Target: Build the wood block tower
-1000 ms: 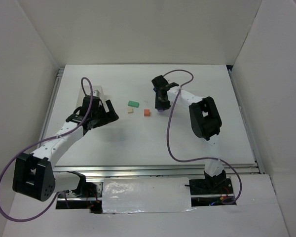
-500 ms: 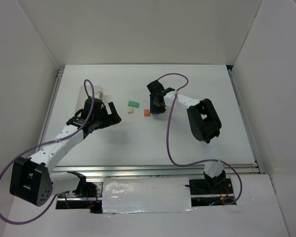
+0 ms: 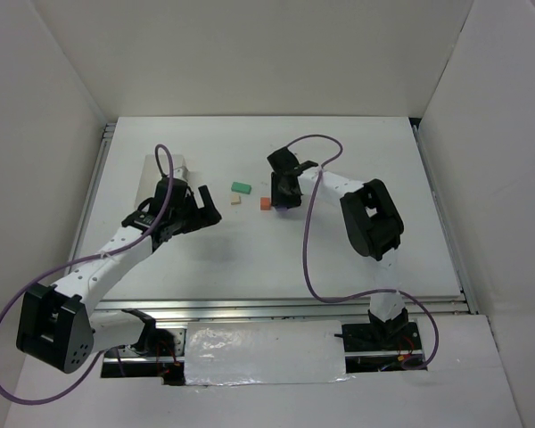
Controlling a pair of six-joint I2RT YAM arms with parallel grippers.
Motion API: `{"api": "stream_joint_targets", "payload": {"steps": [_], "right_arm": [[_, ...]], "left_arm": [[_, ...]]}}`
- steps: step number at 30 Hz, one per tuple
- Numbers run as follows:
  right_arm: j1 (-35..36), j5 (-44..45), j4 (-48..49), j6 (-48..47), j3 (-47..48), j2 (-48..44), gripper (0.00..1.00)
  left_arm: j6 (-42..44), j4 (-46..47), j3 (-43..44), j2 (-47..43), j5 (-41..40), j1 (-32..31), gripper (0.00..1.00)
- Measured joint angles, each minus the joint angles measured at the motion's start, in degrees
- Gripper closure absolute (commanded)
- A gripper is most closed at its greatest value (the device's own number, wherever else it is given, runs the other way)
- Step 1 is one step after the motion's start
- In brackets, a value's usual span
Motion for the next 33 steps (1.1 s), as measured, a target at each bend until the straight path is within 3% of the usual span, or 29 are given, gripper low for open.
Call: {"api": "stream_joint_targets", "payload": {"steps": [11, 22, 33], "right_arm": [[0.0, -0.8, 1.2, -0.3, -2.1, -3.3, 0.4], [-1.5, -1.5, 4.4, -1.4, -11.9, -12.8, 0.64], [-5.4, -3.3, 6.8, -2.1, -14.8, -13.2, 0.66]], "left_arm": [[-1.0, 0.0, 0.0, 0.0, -0.6, -1.6, 0.01], [-1.0, 0.0, 0.0, 0.0, -1.0, -2.4, 0.01], [-1.0, 0.0, 0.0, 0.5, -1.5, -2.6, 0.01]]}}
